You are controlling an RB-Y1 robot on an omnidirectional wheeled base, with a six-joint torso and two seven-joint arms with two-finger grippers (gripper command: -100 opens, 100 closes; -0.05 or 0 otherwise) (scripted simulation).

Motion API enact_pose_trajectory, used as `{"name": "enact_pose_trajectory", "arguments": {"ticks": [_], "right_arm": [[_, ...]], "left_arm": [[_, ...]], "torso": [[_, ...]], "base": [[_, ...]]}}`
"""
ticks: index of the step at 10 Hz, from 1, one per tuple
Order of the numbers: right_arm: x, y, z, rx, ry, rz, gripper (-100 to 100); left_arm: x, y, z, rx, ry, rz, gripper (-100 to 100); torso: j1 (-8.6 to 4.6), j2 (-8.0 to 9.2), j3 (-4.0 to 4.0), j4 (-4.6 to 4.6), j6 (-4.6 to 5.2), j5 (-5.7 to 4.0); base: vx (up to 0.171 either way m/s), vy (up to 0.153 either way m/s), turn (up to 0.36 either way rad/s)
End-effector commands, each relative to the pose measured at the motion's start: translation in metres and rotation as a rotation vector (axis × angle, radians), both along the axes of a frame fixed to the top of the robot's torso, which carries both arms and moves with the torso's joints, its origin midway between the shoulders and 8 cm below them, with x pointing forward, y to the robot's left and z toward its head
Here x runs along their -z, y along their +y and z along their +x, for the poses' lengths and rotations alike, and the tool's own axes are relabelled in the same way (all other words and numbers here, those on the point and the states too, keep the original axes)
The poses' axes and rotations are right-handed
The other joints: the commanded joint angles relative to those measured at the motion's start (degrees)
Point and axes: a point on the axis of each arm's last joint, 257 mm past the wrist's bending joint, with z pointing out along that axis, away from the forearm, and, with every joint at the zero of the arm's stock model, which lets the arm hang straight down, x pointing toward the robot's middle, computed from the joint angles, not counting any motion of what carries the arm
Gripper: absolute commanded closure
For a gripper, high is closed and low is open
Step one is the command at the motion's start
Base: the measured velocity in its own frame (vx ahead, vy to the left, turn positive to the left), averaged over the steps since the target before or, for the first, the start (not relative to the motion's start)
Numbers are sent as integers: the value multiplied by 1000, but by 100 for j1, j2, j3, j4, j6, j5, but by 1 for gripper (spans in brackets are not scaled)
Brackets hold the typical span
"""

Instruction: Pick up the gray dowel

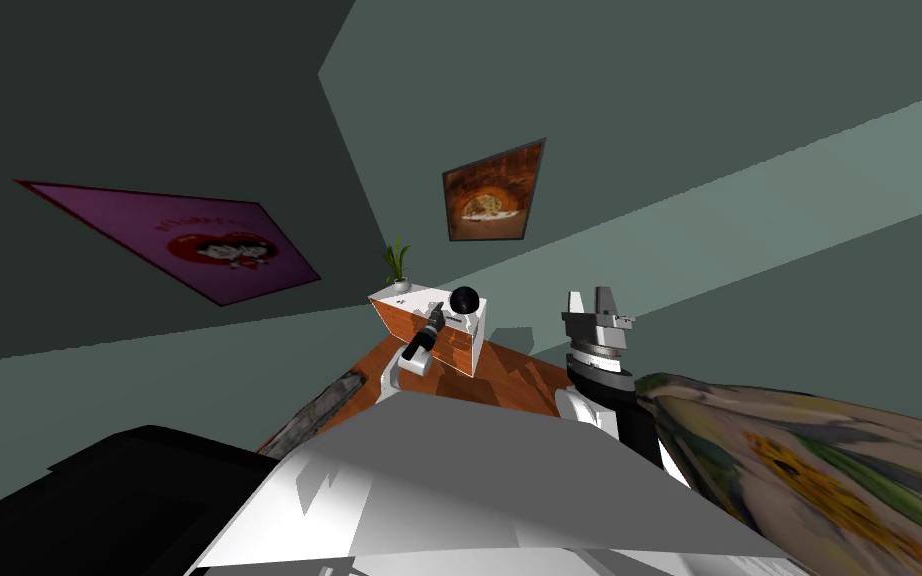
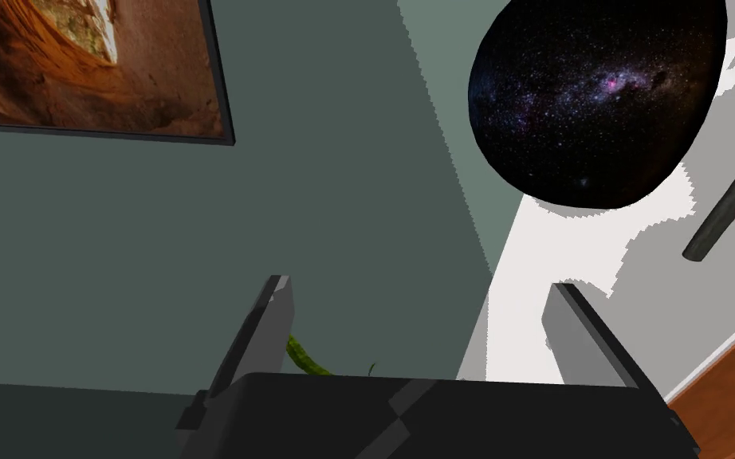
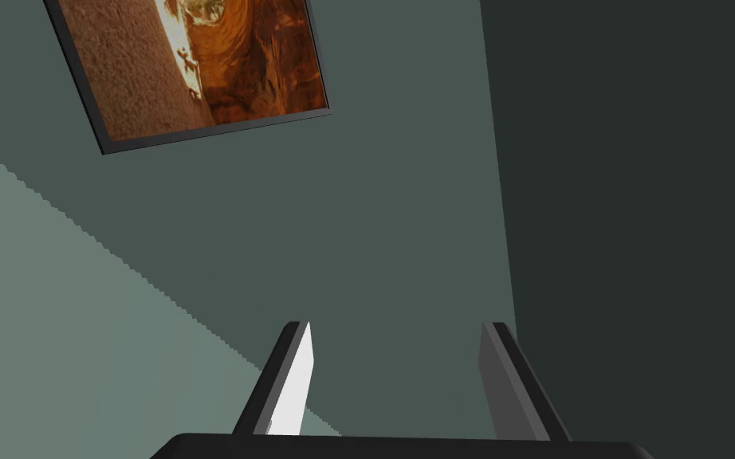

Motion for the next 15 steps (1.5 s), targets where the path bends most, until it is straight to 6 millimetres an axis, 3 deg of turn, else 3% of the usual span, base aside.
{"name": "enact_pose_trajectory", "arguments": {"ticks": [1,8,15], "right_arm": [[0,0,0,0,0,0,0],[0,0,0,0,0,0,0],[0,0,0,0,0,0,0]], "left_arm": [[16,-5,6,3,54,2,-100],[80,-24,32,35,295,25,-100],[145,-22,34,27,540,70,-100]], "torso": [[0,0,0,0,0,0],[6,-7,-4,-2,-3,1],[13,-16,-9,-3,-2,3]], "base": [[-7,-12,-54],[4,-5,-81],[24,14,-63]]}}
